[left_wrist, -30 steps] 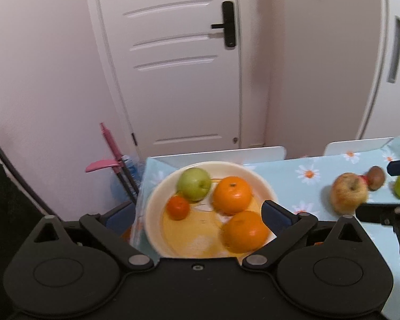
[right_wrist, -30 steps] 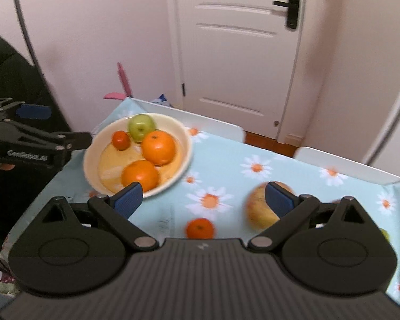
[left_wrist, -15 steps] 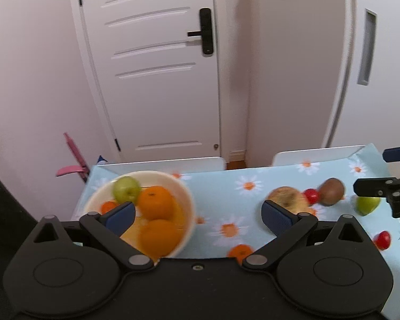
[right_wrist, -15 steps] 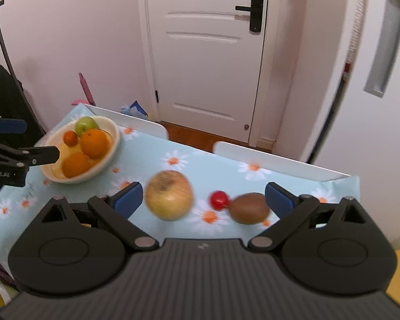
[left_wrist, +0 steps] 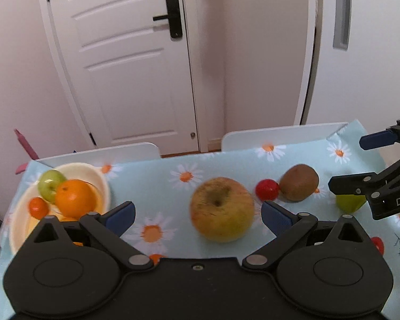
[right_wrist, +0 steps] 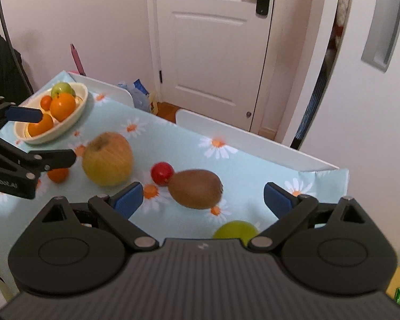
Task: Organize fruits
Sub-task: 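Withdraw both tools from the bowl toward the remaining fruits, then grasp the yellow apple with the left tool while the right tool grasps the kiwi, then carry the yellow apple and kiwi into the cream bowl and release both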
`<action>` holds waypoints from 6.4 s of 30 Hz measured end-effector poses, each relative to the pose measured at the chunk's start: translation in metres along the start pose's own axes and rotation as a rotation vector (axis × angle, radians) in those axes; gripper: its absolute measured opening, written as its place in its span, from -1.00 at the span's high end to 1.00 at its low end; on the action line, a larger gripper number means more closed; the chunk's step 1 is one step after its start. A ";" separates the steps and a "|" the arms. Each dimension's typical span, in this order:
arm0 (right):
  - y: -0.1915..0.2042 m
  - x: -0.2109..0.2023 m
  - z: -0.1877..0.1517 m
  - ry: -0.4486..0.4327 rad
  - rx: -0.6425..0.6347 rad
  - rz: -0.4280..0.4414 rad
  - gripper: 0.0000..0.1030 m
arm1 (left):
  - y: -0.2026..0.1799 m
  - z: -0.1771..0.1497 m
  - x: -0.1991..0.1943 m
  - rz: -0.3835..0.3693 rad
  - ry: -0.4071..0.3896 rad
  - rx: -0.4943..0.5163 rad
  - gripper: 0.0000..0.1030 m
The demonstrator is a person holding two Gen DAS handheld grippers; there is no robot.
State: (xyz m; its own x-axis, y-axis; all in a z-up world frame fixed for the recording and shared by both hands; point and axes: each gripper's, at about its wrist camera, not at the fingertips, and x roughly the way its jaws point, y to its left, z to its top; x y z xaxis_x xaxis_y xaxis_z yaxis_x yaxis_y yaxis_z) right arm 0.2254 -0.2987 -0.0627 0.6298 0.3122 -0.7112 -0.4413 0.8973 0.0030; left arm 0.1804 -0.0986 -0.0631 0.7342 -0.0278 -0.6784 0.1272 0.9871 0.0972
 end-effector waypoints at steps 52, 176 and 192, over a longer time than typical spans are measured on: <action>0.003 0.079 -0.004 0.072 -0.039 0.071 -0.55 | -0.014 -0.031 0.033 -0.007 0.067 -0.020 -0.51; 0.239 0.104 0.123 0.016 0.079 0.253 -1.00 | 0.230 -0.052 -0.044 0.139 0.032 -0.064 -1.00; 0.240 0.048 0.117 -0.031 0.097 0.198 -1.00 | 0.219 -0.043 -0.078 0.125 -0.018 -0.067 -1.00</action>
State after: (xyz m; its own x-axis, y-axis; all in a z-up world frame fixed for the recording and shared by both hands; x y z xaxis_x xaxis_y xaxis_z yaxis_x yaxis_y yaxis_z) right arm 0.2244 -0.0323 -0.0137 0.5574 0.4930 -0.6680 -0.4956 0.8431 0.2087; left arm 0.1223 0.1262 -0.0207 0.7534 0.0940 -0.6508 -0.0104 0.9913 0.1310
